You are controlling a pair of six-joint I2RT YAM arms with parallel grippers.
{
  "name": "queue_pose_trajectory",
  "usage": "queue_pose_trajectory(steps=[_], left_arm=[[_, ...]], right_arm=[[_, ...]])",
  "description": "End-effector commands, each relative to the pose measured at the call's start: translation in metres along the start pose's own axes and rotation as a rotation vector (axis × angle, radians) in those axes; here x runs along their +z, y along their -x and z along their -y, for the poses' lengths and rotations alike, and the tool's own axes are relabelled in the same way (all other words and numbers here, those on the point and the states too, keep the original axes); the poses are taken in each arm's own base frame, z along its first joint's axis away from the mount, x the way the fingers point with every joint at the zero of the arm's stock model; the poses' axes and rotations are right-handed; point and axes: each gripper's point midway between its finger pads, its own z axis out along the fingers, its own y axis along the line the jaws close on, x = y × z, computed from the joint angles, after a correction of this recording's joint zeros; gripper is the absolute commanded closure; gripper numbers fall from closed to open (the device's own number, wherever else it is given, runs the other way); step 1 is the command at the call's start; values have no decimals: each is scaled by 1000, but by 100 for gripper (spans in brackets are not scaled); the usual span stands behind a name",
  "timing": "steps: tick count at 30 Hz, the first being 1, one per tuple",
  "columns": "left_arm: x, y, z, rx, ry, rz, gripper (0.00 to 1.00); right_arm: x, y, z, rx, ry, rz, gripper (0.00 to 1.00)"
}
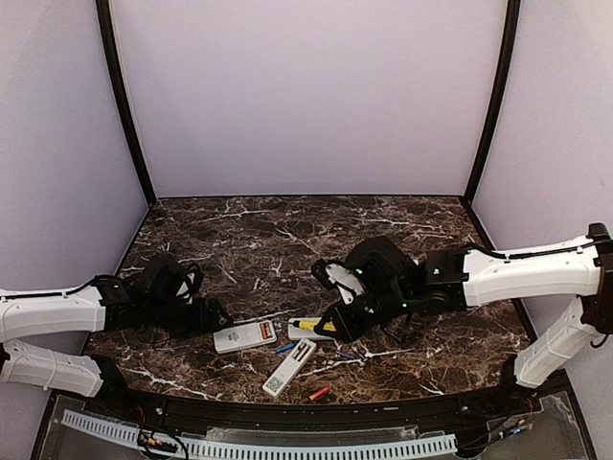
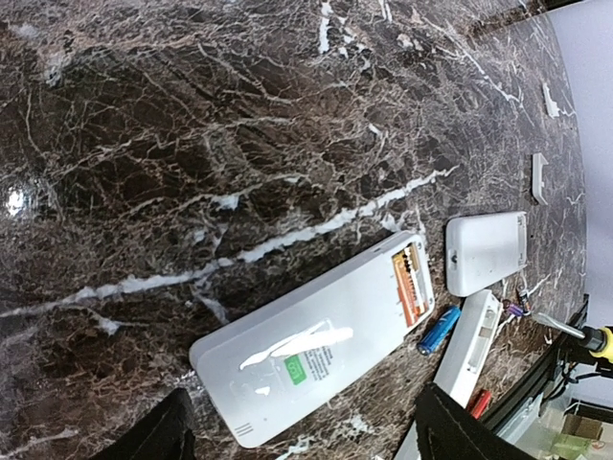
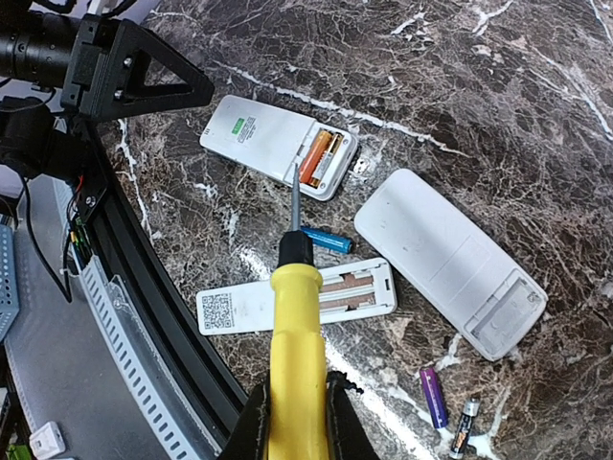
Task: Unload the batteries from the remote control
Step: Hold the remote control without the battery cover at the center of the board.
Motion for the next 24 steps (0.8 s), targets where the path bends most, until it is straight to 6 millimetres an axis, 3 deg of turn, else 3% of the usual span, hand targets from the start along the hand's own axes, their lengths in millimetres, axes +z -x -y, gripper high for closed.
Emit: queue_pose_trajectory(steps=[1,7,11,24], left_arm=[[2,-15,-20,-47,46,-38,24],[11,-24,-24,-88,32,-60,26],[15,-27,-26,-89,36,-76,39],[20,-29,-30,-95,36,-71,46]], right_arm=[[5,11,-16,-38,34,15,100],[12,3,-18,-22,29,-20,100],[12,-3,-14,20,9,-32,100],[34,-8,-22,103,32,-49,100]])
